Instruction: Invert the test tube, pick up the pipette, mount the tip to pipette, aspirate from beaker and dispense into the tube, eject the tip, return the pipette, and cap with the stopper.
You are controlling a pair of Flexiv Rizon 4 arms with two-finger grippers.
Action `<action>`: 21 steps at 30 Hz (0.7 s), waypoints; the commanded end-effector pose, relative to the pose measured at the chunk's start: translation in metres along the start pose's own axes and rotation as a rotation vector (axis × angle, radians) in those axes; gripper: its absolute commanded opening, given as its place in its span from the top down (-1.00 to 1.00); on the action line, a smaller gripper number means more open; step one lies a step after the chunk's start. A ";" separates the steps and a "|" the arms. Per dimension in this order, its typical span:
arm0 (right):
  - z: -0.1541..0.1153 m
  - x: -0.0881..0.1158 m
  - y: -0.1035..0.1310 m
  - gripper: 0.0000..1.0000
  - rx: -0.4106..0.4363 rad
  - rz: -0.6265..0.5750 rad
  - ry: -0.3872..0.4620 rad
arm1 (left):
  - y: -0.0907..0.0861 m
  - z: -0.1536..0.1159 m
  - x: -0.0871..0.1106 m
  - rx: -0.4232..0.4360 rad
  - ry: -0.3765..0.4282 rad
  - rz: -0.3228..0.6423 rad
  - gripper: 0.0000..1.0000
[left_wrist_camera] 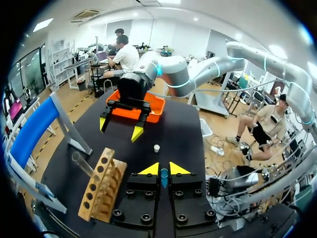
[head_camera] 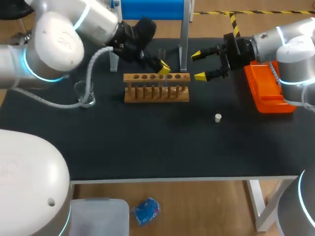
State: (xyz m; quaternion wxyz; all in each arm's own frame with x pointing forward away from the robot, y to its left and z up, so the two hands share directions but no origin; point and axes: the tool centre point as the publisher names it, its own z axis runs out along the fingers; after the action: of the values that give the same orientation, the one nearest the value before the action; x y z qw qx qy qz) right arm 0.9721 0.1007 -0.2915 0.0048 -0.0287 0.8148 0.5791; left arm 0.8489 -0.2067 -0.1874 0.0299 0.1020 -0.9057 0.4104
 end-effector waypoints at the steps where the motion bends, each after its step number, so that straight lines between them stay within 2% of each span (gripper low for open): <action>1: 0.000 0.000 0.000 -1.00 0.001 -0.001 0.001 | 0.013 0.036 0.001 0.087 -0.021 -0.011 1.00; 12: 0.000 0.000 0.000 -1.00 0.001 -0.001 0.001 | 0.016 0.034 -0.003 0.084 -0.047 0.011 1.00; 17: 0.000 0.000 0.000 -1.00 0.001 -0.001 0.001 | 0.016 0.031 -0.006 0.042 -0.054 0.036 1.00; 19: 0.000 0.000 0.000 -1.00 0.001 -0.001 0.001 | 0.015 0.030 -0.007 0.051 -0.058 0.045 1.00; 21: 0.000 0.000 0.000 -1.00 0.001 -0.001 0.001 | 0.015 0.029 -0.008 0.017 -0.075 0.058 1.00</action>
State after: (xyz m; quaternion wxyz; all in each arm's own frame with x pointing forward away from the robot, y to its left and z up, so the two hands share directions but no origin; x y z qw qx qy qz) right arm 0.9721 0.1008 -0.2914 0.0047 -0.0288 0.8148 0.5791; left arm 0.8532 -0.2181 -0.2235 -0.0160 0.0902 -0.8978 0.4308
